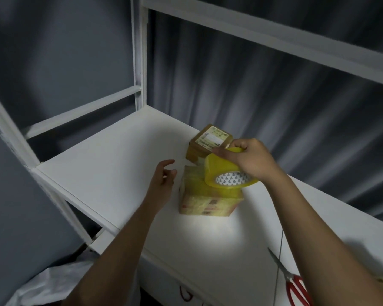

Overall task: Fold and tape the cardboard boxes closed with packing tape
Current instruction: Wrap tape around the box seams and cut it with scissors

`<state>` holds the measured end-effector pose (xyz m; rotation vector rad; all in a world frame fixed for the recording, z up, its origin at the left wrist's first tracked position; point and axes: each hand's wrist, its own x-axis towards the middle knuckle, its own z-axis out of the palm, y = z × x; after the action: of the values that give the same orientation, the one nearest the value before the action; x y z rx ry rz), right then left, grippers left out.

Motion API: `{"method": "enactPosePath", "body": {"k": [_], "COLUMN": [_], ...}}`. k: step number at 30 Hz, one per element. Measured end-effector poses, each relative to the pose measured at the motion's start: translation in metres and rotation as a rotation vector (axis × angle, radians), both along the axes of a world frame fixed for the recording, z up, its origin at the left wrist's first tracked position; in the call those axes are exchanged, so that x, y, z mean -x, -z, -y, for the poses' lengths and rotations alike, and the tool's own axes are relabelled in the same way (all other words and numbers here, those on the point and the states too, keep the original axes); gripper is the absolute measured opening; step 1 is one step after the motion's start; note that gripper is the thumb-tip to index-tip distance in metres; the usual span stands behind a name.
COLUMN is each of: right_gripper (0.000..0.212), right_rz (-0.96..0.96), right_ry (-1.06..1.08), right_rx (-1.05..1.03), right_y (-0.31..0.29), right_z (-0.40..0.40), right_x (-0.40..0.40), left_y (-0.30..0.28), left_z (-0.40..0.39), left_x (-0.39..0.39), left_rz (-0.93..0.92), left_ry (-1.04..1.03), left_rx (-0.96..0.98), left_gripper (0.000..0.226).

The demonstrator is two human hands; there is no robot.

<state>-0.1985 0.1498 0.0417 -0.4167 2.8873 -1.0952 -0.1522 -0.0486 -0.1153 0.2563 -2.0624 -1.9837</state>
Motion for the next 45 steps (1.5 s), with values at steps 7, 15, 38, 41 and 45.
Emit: {"method": "enactPosePath", "body": {"k": [7, 15, 38, 41, 45], "right_gripper": [0.037, 0.041, 0.048, 0.046, 0.03], "right_rz": [-0.016, -0.06, -0.033, -0.032, 0.251], "right_ry": [-0.022, 0.001, -0.015, -0.048, -0.151], "right_rx": [-0.062, -0.195, -0.197, -0.207, 0.09], "right_y": [0.0, 0.002, 0.003, -0.002, -0.016], "right_z": [0.008, 0.013, 0.011, 0.009, -0.005], "right_x": [0.0, -0.002, 0.0, 0.004, 0.005], "left_y": [0.013, 0.022, -0.031, -0.036, -0.029], "left_z": [-0.017, -0.029, -0.028, -0.027, -0.023], "left_x": [0.001, 0.001, -0.011, 0.002, 0.003], "left_rz": [0.071, 0.119, 0.008, 0.004, 0.115], "left_ry": [0.007, -0.078, 0.396, 0.377, 0.356], "left_rx": [-0.088, 0.212, 0.161, 0.303, 0.218], "left_gripper": [0.027, 0.034, 0.112, 0.09, 0.092]}}
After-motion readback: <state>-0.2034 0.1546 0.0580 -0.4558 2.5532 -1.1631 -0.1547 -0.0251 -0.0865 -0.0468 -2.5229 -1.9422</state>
